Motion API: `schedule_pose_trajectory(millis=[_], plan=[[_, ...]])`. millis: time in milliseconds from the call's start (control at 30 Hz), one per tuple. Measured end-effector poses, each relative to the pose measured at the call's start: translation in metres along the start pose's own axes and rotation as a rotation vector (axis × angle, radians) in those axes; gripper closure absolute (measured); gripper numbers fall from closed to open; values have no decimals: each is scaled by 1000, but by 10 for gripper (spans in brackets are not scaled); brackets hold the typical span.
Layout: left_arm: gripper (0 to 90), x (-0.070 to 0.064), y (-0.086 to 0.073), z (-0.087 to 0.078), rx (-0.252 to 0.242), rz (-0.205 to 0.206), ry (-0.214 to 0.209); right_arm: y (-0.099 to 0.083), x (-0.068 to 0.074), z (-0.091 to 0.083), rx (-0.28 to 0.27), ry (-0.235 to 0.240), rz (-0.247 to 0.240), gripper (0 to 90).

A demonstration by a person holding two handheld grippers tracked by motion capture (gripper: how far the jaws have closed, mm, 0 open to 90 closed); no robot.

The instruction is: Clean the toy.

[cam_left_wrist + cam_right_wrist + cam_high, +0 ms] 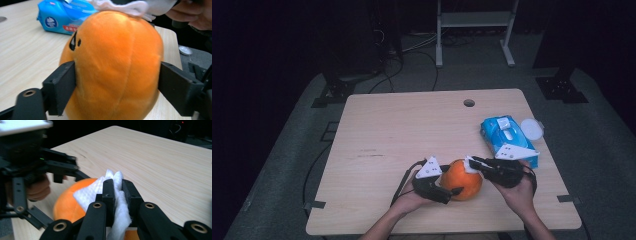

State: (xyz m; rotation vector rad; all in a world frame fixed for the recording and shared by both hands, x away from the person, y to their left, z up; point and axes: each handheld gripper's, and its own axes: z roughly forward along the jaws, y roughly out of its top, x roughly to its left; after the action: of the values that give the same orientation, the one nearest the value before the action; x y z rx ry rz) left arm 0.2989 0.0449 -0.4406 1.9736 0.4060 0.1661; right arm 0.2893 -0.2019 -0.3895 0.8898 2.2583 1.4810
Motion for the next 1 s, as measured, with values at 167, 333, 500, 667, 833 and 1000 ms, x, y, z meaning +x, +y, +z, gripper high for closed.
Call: schedule_pose_trajectory(millis=[167,333,500,667,833,1000], plan=[[245,-5,0,-3,27,54,-12,7,16,6,9,52,-55,803],[271,1,-2,-7,11,31,-5,-1,-9,3,9,7,23,803],[270,13,-6,-9,-19,-57,-22,-14,-23,-1,23,10,99,805],[271,15,-6,-9,-26,-109,-6,-5,-6,0,10,10,49,808],[258,16,-6,-8,-41,-127,8,5,12,-2,0,47,-20,805],[98,13,-11,-2,-27,-25,-2,0,-2,-1,0,37,12,805]])
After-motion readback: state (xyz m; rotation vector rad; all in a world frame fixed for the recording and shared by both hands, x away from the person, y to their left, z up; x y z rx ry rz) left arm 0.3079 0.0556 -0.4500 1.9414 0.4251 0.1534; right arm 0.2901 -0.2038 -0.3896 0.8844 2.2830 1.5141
